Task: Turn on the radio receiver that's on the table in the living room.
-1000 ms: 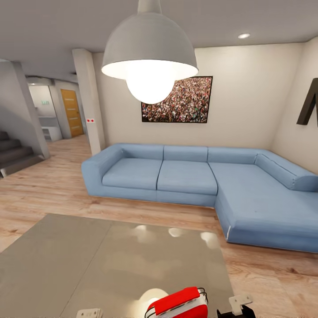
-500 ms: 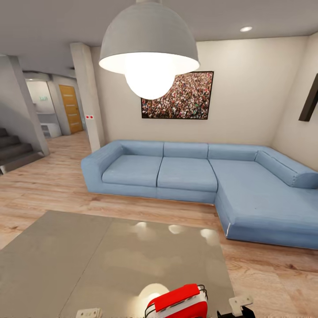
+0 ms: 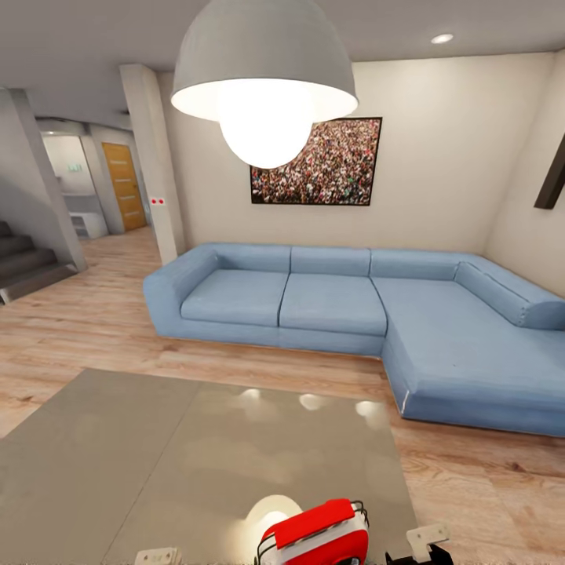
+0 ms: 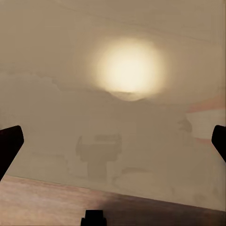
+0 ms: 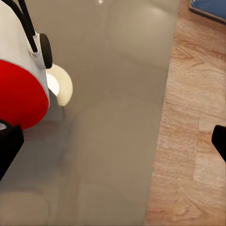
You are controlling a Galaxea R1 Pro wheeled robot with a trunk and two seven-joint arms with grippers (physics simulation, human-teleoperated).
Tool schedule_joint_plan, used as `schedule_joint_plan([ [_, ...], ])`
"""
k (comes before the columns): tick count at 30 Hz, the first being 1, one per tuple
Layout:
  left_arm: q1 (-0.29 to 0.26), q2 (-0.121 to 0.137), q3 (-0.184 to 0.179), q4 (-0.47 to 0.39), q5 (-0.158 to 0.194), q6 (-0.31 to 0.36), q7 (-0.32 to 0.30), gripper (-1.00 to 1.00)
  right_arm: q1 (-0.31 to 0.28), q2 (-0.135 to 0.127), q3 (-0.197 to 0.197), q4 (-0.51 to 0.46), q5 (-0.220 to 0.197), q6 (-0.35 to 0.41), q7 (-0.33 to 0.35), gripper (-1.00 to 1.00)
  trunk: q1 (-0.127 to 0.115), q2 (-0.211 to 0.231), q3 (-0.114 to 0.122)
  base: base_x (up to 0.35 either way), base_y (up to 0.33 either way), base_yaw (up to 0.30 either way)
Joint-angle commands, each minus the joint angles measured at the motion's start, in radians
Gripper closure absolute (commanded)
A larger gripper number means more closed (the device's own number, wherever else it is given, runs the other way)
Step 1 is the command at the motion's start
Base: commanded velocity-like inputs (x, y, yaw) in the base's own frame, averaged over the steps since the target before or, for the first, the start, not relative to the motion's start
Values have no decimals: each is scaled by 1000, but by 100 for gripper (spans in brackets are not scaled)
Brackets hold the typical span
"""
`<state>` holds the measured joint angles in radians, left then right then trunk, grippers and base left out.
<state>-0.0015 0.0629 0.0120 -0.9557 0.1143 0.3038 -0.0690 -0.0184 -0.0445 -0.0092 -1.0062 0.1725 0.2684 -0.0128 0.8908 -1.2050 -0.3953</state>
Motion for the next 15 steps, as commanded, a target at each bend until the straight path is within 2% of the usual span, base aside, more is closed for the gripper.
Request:
schedule_joint_plan([
  [1, 0, 0, 0, 0, 0, 0, 0, -100, 0, 0, 0, 0, 0, 0, 0, -100, 0, 0, -2, 0, 0, 0],
  [15, 0, 0, -2, 0, 0, -3, -1, -100, 0, 0, 1, 1, 1, 0, -1, -100, 0, 0, -25, 0, 0, 0],
])
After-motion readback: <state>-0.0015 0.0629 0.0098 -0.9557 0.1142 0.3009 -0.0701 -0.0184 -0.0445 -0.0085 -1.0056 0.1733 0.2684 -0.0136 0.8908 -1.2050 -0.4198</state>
